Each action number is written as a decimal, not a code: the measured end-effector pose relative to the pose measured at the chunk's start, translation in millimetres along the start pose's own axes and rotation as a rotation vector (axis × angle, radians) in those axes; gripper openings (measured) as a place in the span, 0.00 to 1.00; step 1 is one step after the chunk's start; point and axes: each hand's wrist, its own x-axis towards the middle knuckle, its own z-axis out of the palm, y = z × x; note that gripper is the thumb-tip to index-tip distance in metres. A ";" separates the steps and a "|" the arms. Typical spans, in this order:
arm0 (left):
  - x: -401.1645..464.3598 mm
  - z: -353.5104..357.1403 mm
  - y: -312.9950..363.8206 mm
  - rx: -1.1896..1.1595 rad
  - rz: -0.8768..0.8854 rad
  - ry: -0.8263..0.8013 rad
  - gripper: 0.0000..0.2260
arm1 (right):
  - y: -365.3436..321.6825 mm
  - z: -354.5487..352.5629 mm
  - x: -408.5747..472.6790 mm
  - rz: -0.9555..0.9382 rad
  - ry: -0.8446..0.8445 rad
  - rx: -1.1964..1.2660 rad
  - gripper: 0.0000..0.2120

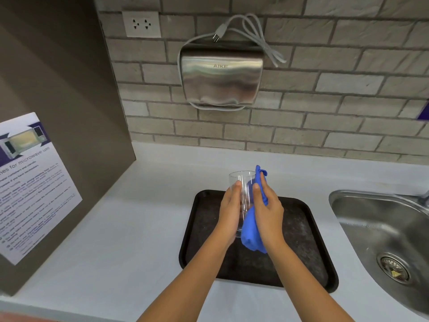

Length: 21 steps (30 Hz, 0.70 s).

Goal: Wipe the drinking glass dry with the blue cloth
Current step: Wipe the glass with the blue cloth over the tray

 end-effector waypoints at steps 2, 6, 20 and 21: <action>-0.2 0.1 1.8 -0.019 -0.024 0.019 0.23 | 1.2 0.1 -6.5 -0.060 -0.003 -0.049 0.18; 1.7 -1.8 4.4 -0.016 -0.019 0.039 0.26 | 11.3 5.3 -32.2 -0.250 -0.025 -0.147 0.19; 4.4 -2.6 7.5 -0.100 -0.089 -0.019 0.26 | 0.7 -11.3 -5.9 0.126 -0.057 0.140 0.13; 4.0 -2.8 9.3 -0.121 -0.092 -0.030 0.26 | 0.0 -13.7 -2.4 0.154 -0.087 0.170 0.14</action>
